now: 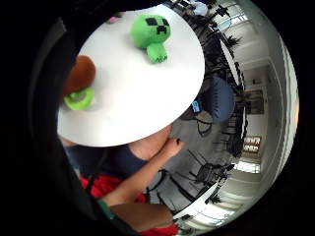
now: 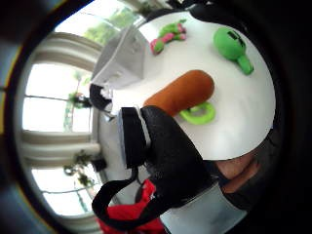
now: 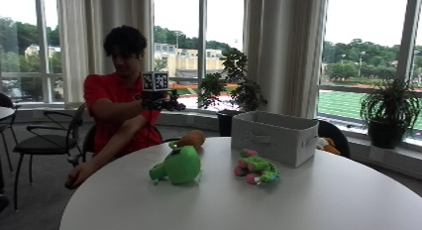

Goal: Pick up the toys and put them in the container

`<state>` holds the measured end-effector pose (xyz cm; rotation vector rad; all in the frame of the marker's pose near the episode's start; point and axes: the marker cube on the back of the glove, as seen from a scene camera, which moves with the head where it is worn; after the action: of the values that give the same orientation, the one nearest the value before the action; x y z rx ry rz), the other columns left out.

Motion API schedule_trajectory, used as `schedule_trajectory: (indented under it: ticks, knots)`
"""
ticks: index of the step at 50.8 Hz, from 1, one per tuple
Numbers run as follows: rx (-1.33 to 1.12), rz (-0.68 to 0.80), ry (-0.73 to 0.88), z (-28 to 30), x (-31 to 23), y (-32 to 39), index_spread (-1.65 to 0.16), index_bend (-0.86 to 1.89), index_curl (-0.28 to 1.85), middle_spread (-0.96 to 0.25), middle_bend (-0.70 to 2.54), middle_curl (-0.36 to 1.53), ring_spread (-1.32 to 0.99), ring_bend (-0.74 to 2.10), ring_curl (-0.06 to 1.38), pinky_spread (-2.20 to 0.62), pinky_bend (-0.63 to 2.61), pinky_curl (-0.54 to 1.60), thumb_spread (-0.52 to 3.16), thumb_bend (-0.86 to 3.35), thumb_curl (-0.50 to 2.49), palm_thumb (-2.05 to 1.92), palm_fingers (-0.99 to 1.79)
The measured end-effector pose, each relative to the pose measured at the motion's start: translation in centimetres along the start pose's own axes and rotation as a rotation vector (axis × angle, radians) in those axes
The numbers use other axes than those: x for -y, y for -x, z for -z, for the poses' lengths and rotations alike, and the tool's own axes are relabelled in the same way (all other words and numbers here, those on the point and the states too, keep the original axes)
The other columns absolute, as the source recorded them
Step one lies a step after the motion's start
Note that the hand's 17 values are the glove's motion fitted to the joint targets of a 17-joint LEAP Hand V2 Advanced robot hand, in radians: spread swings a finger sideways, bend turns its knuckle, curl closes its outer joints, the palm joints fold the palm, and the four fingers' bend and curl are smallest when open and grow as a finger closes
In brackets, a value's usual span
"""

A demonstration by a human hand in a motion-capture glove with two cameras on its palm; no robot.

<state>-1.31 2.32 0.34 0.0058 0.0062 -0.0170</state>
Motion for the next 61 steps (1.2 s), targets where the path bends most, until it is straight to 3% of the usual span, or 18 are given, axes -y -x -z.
schedule_trajectory:
  ticks: [8, 20, 37, 61]
  knots:
    - [0.009, 0.004, 0.007, -0.5, 0.7, -0.4, -0.27, 0.2, 0.11, -0.11, 0.2, 0.09, -0.13, 0.18, 0.04, 0.01, 0.42, 0.14, 0.82, -0.07, 0.02, -0.1, 0.06]
    - [0.014, 0.036, 0.01, -1.7, -1.1, 0.8, -0.34, 0.2, 0.19, -0.14, 0.19, 0.17, -0.17, 0.19, 0.09, 0.02, 0.44, 0.2, 1.08, -0.07, 0.05, -0.11, 0.02]
    - [-0.008, 0.121, -0.001, -2.1, -0.6, 0.9, -0.36, 0.19, 0.27, -0.15, 0.19, 0.24, -0.19, 0.19, 0.15, 0.02, 0.45, 0.25, 1.16, -0.08, 0.08, -0.11, -0.01]
    - [0.031, 0.29, 0.026, -4.9, 4.3, 3.9, -0.38, 0.18, 0.31, -0.15, 0.18, 0.29, -0.19, 0.18, 0.2, 0.02, 0.46, 0.3, 0.99, -0.08, 0.13, -0.11, -0.05]
